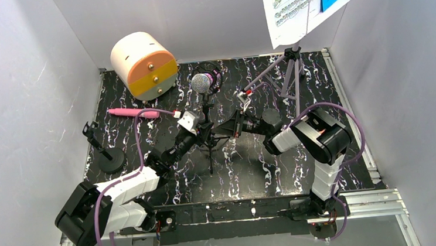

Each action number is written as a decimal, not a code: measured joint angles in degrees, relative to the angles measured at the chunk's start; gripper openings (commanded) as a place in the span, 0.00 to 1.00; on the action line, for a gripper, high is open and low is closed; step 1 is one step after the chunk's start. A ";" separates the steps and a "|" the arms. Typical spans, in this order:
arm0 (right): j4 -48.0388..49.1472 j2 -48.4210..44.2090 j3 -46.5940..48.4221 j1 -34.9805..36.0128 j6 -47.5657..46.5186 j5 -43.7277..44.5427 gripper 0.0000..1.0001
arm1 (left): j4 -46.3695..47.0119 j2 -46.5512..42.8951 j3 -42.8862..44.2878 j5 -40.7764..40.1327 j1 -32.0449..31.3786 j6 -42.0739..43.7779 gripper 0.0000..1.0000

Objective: Pack up the instrument practice props
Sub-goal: Unscrew the microphone stand from the music stand.

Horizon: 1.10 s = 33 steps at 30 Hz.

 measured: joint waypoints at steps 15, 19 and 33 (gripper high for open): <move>-14.19 -3.82 4.39 -0.76 -12.44 -5.57 0.01 | 0.02 0.00 -0.07 -0.48 0.04 0.04 0.00; -25.66 -7.82 6.19 -0.26 -22.84 -5.44 0.01 | -0.13 0.00 -0.11 -0.50 0.04 0.09 0.00; -47.25 -16.90 9.70 7.39 -63.87 8.59 0.01 | -0.22 0.00 -0.11 -3.48 0.83 0.52 0.00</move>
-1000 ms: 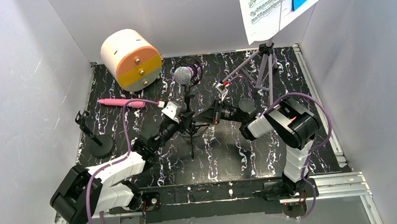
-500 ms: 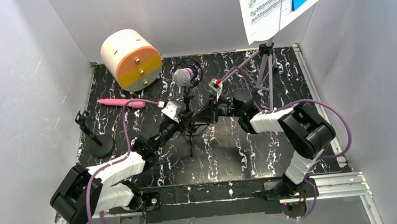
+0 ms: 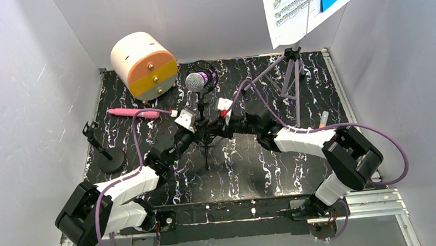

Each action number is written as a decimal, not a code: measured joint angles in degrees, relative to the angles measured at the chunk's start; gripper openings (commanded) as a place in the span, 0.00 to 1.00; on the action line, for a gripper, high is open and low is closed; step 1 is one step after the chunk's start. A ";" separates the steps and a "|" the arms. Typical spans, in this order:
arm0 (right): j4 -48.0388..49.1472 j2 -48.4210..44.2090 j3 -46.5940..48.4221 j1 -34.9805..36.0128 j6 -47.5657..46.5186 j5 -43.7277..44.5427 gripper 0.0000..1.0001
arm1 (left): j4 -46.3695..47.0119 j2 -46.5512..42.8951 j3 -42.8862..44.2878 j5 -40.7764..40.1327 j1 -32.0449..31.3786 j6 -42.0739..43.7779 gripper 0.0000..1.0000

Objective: Pack up the instrument practice props
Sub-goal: Unscrew the microphone stand from the music stand.

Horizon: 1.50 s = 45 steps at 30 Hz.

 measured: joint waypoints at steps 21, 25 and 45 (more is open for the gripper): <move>29.27 10.97 -9.70 21.64 -78.68 44.63 0.01 | -0.04 0.09 0.00 -4.81 0.66 0.52 0.00; 35.30 14.34 -9.97 22.67 -82.71 47.56 0.01 | 0.04 0.13 0.00 -4.85 0.66 0.55 0.00; 16.61 7.17 -9.25 18.64 -39.74 50.23 0.72 | 0.31 0.22 -0.02 -1.31 -0.42 0.37 0.00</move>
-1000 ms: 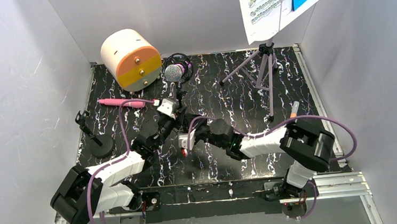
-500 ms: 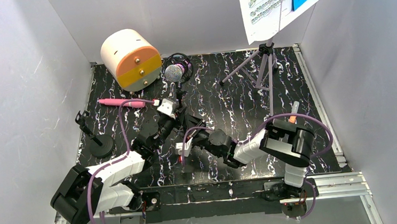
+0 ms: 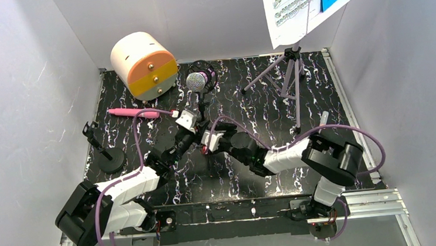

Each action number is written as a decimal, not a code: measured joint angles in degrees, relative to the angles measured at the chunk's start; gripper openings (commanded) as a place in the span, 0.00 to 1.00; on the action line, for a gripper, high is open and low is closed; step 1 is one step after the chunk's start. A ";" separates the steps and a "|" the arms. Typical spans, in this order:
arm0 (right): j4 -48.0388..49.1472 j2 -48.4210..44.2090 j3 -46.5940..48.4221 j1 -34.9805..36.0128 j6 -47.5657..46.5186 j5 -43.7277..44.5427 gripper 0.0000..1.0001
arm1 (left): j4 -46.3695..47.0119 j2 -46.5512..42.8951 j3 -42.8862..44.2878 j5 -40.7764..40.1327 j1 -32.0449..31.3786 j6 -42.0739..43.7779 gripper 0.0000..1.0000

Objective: Pack up the instrument practice props
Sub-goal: Unscrew the microphone stand from the music stand.

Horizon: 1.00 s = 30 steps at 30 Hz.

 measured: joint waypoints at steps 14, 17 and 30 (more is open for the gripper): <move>-3.43 -11.08 -6.10 -16.00 47.06 -30.51 0.73 | 0.17 0.00 -0.09 1.03 -0.07 0.00 0.00; 0.04 -11.17 -6.86 -19.91 57.37 -37.42 0.72 | 0.17 0.00 -0.09 1.22 -0.11 0.00 0.00; 9.68 -3.93 -2.89 -24.65 87.19 -51.98 0.66 | 0.20 -0.02 -0.09 1.29 -0.11 0.00 0.00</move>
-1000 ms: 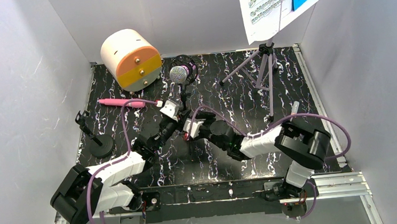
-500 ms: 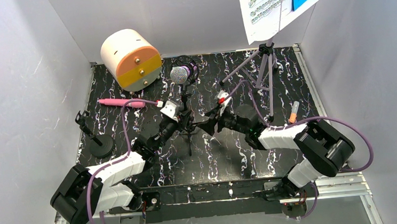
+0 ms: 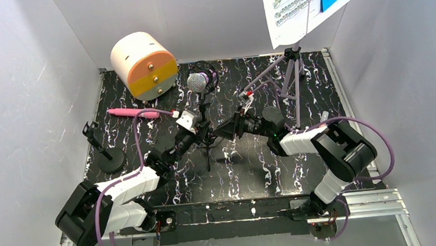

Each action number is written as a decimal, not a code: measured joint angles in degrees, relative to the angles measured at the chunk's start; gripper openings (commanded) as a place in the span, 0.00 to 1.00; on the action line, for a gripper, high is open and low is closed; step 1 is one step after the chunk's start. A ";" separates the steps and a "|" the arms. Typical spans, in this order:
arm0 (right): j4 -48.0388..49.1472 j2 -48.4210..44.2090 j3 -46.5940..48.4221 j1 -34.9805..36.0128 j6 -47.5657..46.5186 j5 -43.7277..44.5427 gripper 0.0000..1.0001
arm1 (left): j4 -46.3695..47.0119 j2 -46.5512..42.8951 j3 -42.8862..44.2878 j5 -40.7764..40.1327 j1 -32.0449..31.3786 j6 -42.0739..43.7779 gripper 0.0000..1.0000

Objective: Pack up the instrument practice props
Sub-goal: Unscrew the microphone stand from the music stand.

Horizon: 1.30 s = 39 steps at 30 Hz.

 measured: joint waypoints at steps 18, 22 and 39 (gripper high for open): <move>-0.50 5.60 5.29 -0.83 9.81 -4.72 0.48 | 0.00 -0.04 -0.02 0.35 -0.02 -0.02 0.00; -0.28 6.25 5.81 -0.83 11.02 -5.62 0.44 | 0.00 -0.07 -0.04 0.37 -0.02 -0.02 0.00; -0.57 8.15 7.32 -1.42 13.29 -8.61 0.01 | 0.00 -0.11 -0.09 0.52 -0.02 -0.02 0.00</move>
